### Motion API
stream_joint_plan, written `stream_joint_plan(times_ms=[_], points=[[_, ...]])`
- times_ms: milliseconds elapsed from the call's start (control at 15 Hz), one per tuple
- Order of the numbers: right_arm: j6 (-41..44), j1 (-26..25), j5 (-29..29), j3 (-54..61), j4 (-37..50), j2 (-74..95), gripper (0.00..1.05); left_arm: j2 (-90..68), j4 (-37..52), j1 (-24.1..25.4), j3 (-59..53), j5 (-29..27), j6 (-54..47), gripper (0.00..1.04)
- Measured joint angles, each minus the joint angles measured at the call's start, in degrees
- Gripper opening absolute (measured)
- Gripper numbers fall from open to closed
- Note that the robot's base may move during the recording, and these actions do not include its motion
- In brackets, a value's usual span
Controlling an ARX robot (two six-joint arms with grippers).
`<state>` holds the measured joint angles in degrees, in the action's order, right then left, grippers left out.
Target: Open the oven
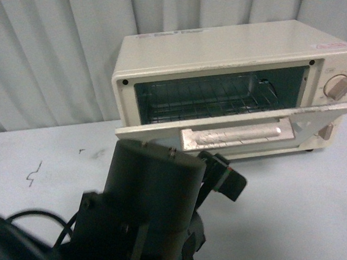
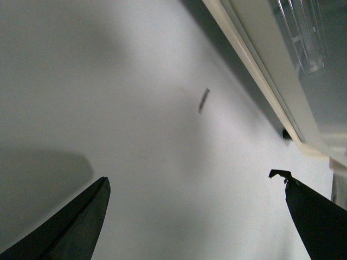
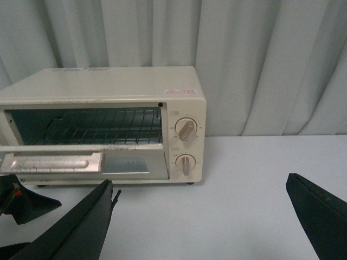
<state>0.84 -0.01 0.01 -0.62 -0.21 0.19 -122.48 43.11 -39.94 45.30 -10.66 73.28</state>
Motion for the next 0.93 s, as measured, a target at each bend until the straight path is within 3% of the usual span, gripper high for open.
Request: stream_joint_plan(times_ms=[66, 133, 199, 598, 931], points=[[0.0, 0.0, 0.02, 0.0, 0.0, 0.0, 0.98, -1.09, 6.58, -0.04, -3.02, -2.29, 1.88, 0.98], [0.0, 0.0, 0.0, 0.0, 0.0, 0.0, 0.98, -0.17, 15.96, 0.11, -6.93, -0.83, 2.8, 0.98], [0.0, 0.0, 0.0, 0.0, -0.02, 0.0, 0.98, 0.48, 16.17, 0.44, -8.28, -0.17, 2.51, 0.98], [0.0, 0.0, 0.02, 0.0, 0.0, 0.0, 0.98, 9.77, 11.8, 4.83, -17.03, 5.35, -6.69, 0.98], [0.0, 0.0, 0.02, 0.0, 0.0, 0.0, 0.98, 26.05, 1.01, 7.61, -23.58, 10.27, -17.07, 0.98]])
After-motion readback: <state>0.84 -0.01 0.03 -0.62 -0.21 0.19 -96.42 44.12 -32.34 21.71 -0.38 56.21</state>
